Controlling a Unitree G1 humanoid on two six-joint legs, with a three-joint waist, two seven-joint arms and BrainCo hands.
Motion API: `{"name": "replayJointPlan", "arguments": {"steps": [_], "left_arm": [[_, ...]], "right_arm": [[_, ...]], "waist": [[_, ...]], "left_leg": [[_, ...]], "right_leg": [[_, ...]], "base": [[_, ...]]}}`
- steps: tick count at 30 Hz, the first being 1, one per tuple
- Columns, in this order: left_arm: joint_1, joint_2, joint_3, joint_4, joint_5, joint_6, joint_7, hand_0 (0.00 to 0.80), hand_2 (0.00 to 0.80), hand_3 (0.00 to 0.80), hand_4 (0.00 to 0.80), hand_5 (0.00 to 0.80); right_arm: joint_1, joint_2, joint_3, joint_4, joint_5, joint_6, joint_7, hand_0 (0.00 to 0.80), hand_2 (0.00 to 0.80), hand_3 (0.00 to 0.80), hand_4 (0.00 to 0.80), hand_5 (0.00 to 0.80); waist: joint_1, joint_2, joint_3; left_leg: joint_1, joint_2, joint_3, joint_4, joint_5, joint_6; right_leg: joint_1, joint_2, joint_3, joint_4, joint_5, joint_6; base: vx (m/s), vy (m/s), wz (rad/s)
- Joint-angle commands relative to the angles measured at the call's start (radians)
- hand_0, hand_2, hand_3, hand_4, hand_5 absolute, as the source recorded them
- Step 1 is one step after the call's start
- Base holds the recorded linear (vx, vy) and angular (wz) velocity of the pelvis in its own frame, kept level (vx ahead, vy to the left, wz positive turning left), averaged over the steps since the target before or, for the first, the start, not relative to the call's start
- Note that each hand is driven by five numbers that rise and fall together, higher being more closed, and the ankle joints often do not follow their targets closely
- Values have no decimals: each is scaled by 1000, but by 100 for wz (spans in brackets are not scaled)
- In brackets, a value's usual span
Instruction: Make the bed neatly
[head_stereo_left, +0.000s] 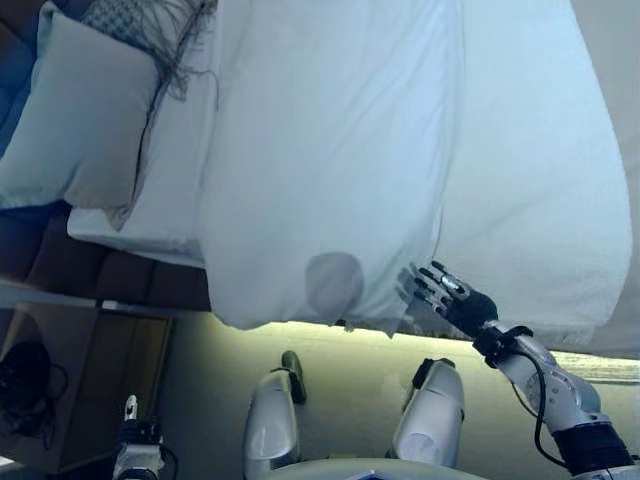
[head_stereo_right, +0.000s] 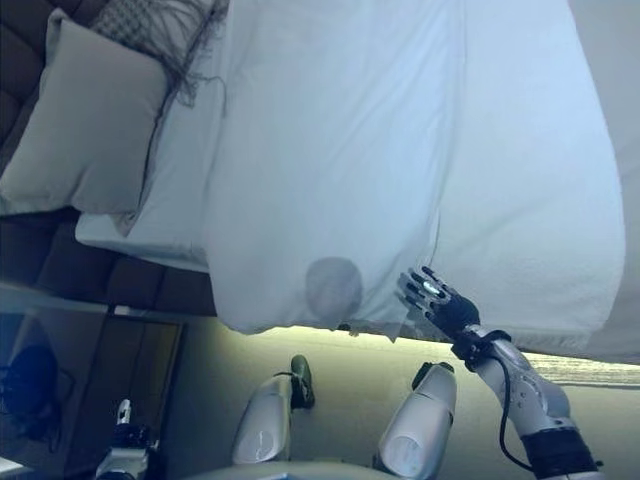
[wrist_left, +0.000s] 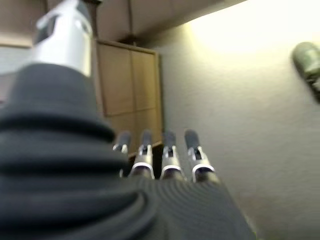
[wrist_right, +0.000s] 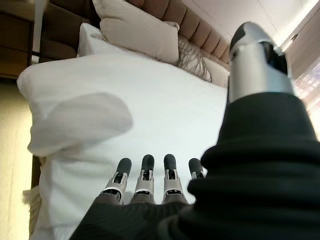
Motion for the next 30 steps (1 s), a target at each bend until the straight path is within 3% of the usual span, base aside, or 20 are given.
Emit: {"name": "replayJointPlan", "arguments": {"steps": [1, 4, 8, 13, 18, 19, 24, 30], "left_arm": [[5, 58, -47, -48, -47, -63, -8, 0, 0, 0, 0, 0], [0, 48, -68, -75, 35, -135, 26, 0, 0, 0, 0, 0], [10, 38, -140, -206, 205, -284, 96, 0, 0, 0, 0, 0], [-5, 72, -247, -393, 587, -372, 301, 0, 0, 0, 0, 0], [-68, 134, -355, -520, 869, -321, 504, 0, 0, 0, 0, 0], [-80, 141, -366, -532, 895, -304, 528, 0, 0, 0, 0, 0], [-154, 161, -396, -537, 939, -237, 617, 0, 0, 0, 0, 0], [-254, 203, -434, -501, 1027, -141, 787, 0, 0, 0, 0, 0]], "right_arm": [[-22, 82, -55, -15, 58, -74, 42, 0, 0, 0, 0, 0], [-23, 110, -40, -10, 67, -101, 45, 0, 0, 0, 0, 0], [-14, 151, -13, -18, 87, -156, 39, 0, 0, 0, 0, 0], [-30, 198, 23, 9, 113, -233, 45, 0, 0, 0, 0, 0], [-59, 228, 56, 43, 130, -294, 27, 0, 0, 0, 0, 0], [-60, 229, 62, 52, 133, -303, 27, 0, 0, 0, 0, 0], [-85, 235, 83, 129, 142, -343, 37, 0, 0, 0, 0, 0], [-119, 238, 130, 187, 167, -378, 63, 0, 0, 0, 0, 0]], "waist": [[67, -66, 2], [78, -81, 12], [100, -109, 26], [131, -136, 51], [148, -163, 71], [152, -161, 72], [145, -176, 87], [130, -198, 129]], "left_leg": [[-92, 60, -87, 117, 11, 26], [-109, 65, -100, 134, 5, 27], [-120, 72, -118, 146, -6, 30], [-154, 76, -142, 168, -17, 37], [-173, 84, -156, 169, -18, 44], [-163, 95, -163, 175, -43, 35], [-167, 103, -169, 187, -50, 46], [-246, 103, -203, 268, -65, 61]], "right_leg": [[120, -53, 39, -540, 525, 152], [117, -48, 32, -538, 532, 152], [127, -36, 12, -550, 545, 150], [121, -18, -15, -553, 561, 147], [119, 2, -41, -567, 579, 145], [126, 13, -39, -557, 560, 152], [117, 22, -43, -551, 570, 151], [39, 24, -18, -475, 577, 147]], "base": [[-5, -165, 10], [-7, -184, 1], [-8, -215, 10], [-65, -225, 4], [-48, -200, 1], [30, -153, -10], [13, -114, -7], [-23, -95, -7]]}}
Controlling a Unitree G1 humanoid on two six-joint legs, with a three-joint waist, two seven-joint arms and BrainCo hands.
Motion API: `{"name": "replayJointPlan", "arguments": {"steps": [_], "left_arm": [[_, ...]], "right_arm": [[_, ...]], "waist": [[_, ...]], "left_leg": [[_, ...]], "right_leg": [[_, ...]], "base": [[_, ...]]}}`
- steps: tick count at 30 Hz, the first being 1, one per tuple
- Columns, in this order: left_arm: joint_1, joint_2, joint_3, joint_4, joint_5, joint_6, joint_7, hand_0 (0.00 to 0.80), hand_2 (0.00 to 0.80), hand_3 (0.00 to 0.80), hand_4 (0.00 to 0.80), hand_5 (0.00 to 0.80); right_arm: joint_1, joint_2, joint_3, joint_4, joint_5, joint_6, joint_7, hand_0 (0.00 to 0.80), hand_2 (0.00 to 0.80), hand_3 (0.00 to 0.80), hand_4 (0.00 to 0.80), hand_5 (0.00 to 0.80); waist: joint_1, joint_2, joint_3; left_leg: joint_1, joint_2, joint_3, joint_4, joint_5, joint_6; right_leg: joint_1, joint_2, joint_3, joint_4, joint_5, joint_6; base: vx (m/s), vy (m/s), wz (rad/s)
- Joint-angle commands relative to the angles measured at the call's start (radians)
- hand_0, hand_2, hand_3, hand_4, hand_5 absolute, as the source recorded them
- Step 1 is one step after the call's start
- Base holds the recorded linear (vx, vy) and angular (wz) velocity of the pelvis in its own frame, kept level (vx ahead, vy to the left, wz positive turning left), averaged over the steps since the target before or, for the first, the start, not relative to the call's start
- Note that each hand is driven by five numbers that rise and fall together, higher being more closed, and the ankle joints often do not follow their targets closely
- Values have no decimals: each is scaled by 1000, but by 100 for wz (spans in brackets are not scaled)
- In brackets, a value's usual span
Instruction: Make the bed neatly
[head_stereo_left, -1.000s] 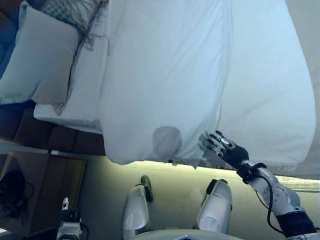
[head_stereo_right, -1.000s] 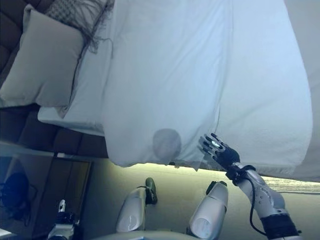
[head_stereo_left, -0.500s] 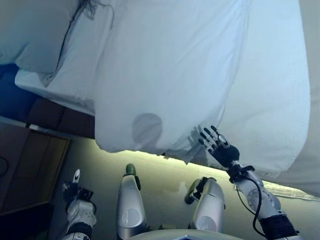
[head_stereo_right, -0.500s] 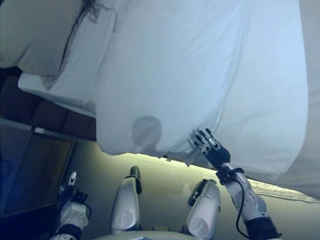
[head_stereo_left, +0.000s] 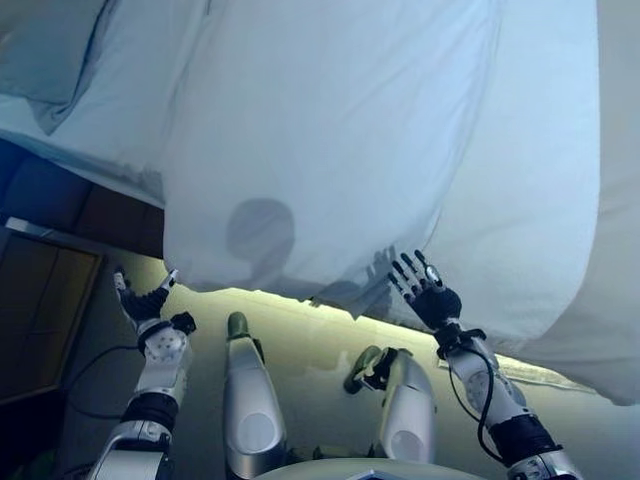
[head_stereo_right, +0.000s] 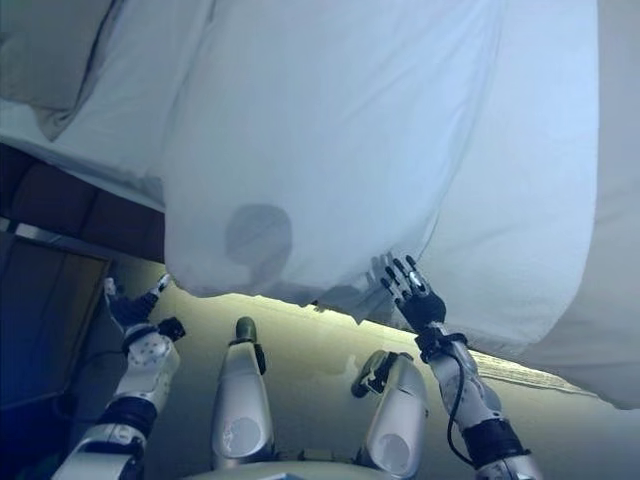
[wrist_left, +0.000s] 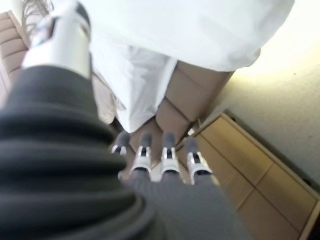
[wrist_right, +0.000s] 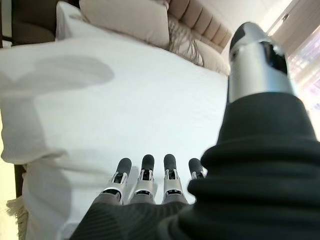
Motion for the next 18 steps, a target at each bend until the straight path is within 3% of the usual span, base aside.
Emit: {"name": "replayJointPlan", "arguments": {"steps": [1, 6, 10, 18], "left_arm": [[-74, 118, -23, 1, 97, 53, 148, 0, 0, 0, 0, 0], [-163, 182, -54, 52, 145, 111, 251, 0, 0, 0, 0, 0], [-193, 212, -59, 55, 163, 130, 271, 0, 0, 0, 0, 0], [-215, 236, -54, 51, 161, 158, 323, 0, 0, 0, 0, 0]], "right_arm": [[-42, 32, 5, -19, 51, -61, 40, 0, 0, 0, 0, 0], [-86, -16, 55, -36, 67, -80, 40, 0, 0, 0, 0, 0], [-118, -66, 60, -67, 82, -89, 40, 0, 0, 0, 0, 0], [-162, -134, 33, -95, 102, -69, 77, 0, 0, 0, 0, 0]], "waist": [[21, -47, 48], [-3, -45, 95], [-11, -44, 104], [-30, -43, 110]], "left_leg": [[-151, -20, -70, 194, -62, 101], [-321, -33, -103, 325, -85, 123], [-418, -38, -109, 379, -105, 132], [-546, -38, -117, 452, -137, 131]], "right_leg": [[-5, -106, 89, -419, 566, 190], [-181, -83, 140, -294, 551, 170], [-294, -65, 166, -248, 542, 158], [-452, -55, 198, -194, 554, 152]], "base": [[-74, -43, -6], [-171, 12, -18], [-174, 35, -41], [-81, 65, -30]]}}
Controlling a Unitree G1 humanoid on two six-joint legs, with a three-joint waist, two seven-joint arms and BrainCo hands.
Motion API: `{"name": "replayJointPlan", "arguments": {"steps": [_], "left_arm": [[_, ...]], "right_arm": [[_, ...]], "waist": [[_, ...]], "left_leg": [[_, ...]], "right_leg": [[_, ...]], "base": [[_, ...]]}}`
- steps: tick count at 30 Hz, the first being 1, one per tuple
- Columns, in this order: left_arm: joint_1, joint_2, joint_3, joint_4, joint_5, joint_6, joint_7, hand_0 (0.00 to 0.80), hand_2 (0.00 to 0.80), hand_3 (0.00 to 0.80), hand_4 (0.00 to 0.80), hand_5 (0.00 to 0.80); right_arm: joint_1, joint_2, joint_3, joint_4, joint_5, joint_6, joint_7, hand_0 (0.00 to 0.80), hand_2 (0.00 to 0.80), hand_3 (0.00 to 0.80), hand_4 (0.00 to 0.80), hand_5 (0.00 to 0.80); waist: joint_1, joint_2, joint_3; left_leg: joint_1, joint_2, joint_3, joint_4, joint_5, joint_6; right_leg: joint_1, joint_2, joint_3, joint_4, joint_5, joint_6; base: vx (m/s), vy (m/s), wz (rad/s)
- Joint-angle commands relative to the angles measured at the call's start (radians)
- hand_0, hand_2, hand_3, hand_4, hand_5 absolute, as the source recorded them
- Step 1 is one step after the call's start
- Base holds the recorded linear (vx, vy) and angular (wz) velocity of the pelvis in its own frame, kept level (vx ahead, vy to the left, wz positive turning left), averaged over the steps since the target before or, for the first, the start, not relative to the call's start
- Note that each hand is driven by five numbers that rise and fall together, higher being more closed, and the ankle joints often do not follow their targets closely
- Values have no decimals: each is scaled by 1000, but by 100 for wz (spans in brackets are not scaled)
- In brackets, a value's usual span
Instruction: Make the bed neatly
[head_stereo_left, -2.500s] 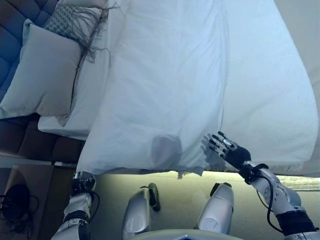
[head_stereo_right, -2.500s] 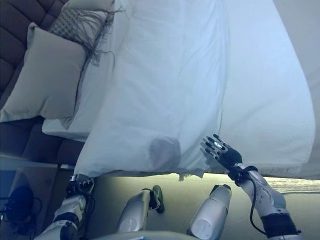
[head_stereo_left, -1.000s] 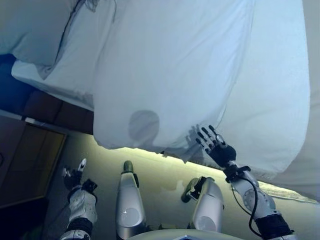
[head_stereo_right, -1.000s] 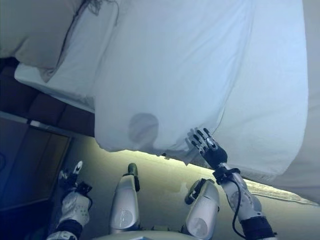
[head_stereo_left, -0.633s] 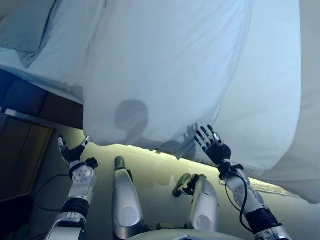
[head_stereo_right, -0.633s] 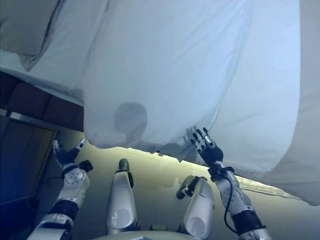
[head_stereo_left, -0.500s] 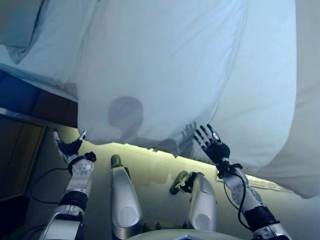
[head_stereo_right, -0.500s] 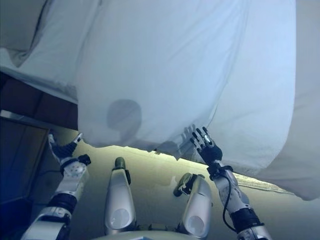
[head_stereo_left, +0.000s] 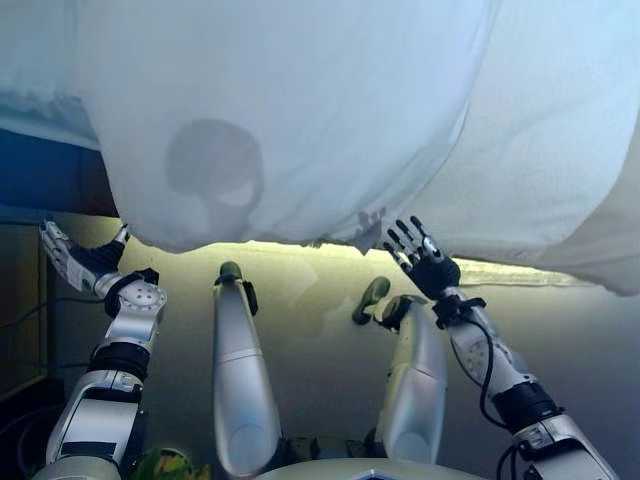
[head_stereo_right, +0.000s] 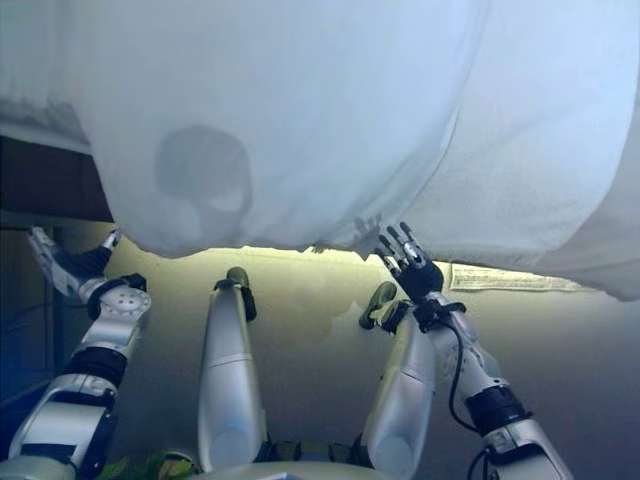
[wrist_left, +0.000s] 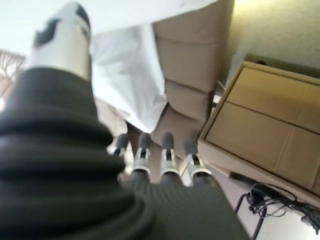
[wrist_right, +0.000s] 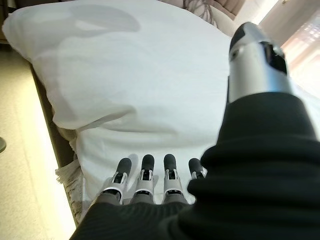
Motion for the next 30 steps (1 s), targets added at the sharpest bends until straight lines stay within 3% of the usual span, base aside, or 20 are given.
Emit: {"name": "replayJointPlan", "arguments": {"steps": [1, 10, 22, 25, 30], "left_arm": [[-19, 70, 2, -15, 35, -4, 70, 0, 0, 0, 0, 0], [-46, 74, 5, -42, 19, -78, 89, 0, 0, 0, 0, 0], [-88, 33, -39, -90, 94, -134, 76, 0, 0, 0, 0, 0], [-102, 29, -58, -96, 130, -119, 82, 0, 0, 0, 0, 0], [-145, 56, -86, -71, 145, -23, 74, 0, 0, 0, 0, 0]], "right_arm": [[-8, -30, -50, -60, 47, -25, 56, 0, 0, 0, 0, 0], [-16, -65, -57, -106, 70, -5, 112, 0, 0, 0, 0, 0], [-32, -13, -20, -120, 83, -29, 118, 0, 0, 0, 0, 0], [-43, 0, -15, -114, 74, -37, 111, 0, 0, 0, 0, 0], [-75, -1, -21, -105, 63, -23, 79, 0, 0, 0, 0, 0]], "waist": [[4, -30, 15], [-15, -37, 16], [-14, -71, 16], [-18, -73, 16], [-28, -71, 16]], "left_leg": [[-87, -5, -11, 37, 44, 95], [-174, -2, -28, 65, 48, 96], [-189, -4, -53, 63, 41, 103], [-192, -12, -55, 69, 36, 106], [-218, -19, -59, 93, 29, 107]], "right_leg": [[-36, -40, 76, -243, 380, 125], [-127, -20, 88, -218, 395, 116], [-116, 14, 73, -254, 423, 123], [-114, 21, 67, -265, 431, 124], [-138, 27, 73, -264, 440, 121]], "base": [[-47, 62, -14], [-29, 36, -14], [7, -48, -8], [24, -38, -14], [3, 15, -13]]}}
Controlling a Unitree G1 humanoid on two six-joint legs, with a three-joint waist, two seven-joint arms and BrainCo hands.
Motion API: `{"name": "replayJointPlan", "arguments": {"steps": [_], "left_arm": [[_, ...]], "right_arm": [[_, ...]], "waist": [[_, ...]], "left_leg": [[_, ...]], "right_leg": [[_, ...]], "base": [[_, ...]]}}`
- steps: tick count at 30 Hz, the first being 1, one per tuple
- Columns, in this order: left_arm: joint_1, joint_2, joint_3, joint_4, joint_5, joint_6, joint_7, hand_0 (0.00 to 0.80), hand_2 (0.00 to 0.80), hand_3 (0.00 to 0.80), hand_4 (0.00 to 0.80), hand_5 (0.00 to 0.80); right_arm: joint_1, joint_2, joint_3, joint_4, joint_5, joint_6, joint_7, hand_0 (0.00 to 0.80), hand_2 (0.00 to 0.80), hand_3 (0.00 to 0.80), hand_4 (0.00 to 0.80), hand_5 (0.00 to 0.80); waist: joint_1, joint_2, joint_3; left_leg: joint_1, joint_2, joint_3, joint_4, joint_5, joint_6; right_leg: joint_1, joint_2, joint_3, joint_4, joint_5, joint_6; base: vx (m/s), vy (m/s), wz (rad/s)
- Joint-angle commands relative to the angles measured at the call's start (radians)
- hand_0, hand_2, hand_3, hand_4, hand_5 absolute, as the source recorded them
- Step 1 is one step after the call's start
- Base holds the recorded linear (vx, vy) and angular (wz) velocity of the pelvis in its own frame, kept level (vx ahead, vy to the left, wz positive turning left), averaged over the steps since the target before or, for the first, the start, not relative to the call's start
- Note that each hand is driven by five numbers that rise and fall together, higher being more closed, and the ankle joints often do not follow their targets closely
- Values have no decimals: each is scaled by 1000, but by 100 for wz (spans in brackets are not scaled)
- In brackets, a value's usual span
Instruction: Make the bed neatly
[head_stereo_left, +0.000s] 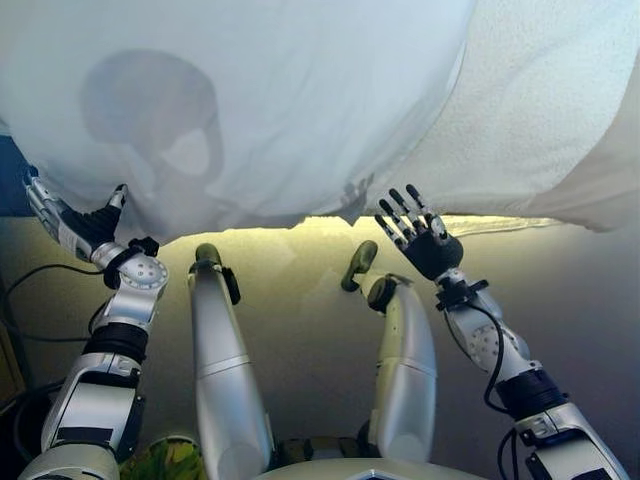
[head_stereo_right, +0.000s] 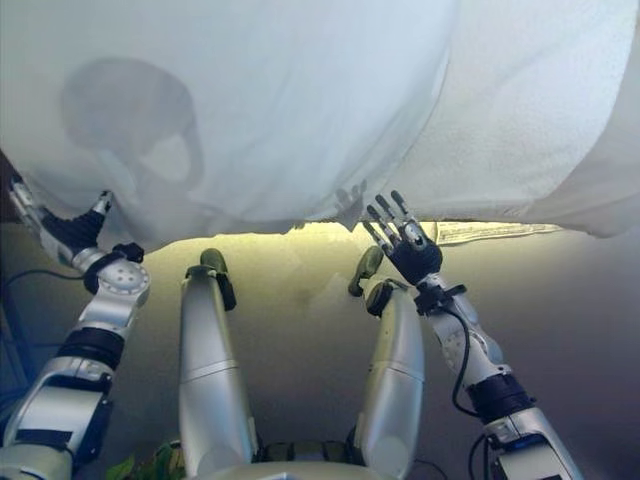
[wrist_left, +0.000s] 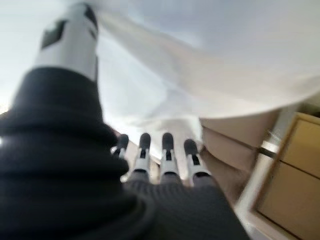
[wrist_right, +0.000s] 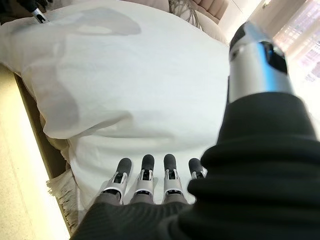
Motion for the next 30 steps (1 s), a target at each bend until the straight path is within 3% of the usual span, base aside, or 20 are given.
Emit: {"name": "replayJointPlan", "arguments": {"steps": [1, 7, 14, 20, 23, 30], "left_arm": [[-57, 39, -33, 9, 53, 74, 20, 0, 0, 0, 0, 0], [-93, 104, -75, 87, 70, 241, 26, 0, 0, 0, 0, 0], [-86, 107, -133, 97, 106, 277, -2, 0, 0, 0, 0, 0], [-162, 174, -209, 168, 190, 473, -54, 0, 0, 0, 0, 0], [-171, 182, -246, 196, 209, 534, -113, 0, 0, 0, 0, 0], [-145, 139, -311, 221, 261, 516, -201, 0, 0, 0, 0, 0]], "right_arm": [[-28, -7, -20, -45, 25, -20, -11, 0, 0, 0, 0, 0], [-56, -39, -16, -46, 37, -1, -12, 0, 0, 0, 0, 0], [-70, -77, -4, -68, 34, -5, 7, 0, 0, 0, 0, 0], [-96, -98, 1, -58, 45, -41, 27, 0, 0, 0, 0, 0], [-106, -108, 9, -54, 68, -52, 36, 0, 0, 0, 0, 0], [-109, -99, 18, -63, 54, -57, 60, 0, 0, 0, 0, 0]], "waist": [[16, -13, 8], [0, -10, 8], [-10, 6, 8], [-9, -9, 8], [-10, -19, 8], [-19, -20, 8]], "left_leg": [[-75, -20, -24, -2, 98, 77], [-110, -24, -19, 18, 90, 76], [-122, -23, -1, -6, 100, 74], [-131, -24, -4, -34, 104, 62], [-131, -25, -3, -48, 106, 62], [-121, -26, 10, -94, 118, 63]], "right_leg": [[-45, -44, 47, -142, 318, 89], [-81, -37, 51, -151, 324, 83], [-97, -40, 54, -156, 309, 80], [-97, -39, 35, -186, 313, 92], [-89, -31, 21, -206, 319, 97], [-81, -25, 10, -238, 321, 100]], "base": [[-8, 53, -10], [-18, 78, -14], [-41, 87, -20], [-41, 1, -5], [-28, -11, -7], [-32, 26, -2]]}}
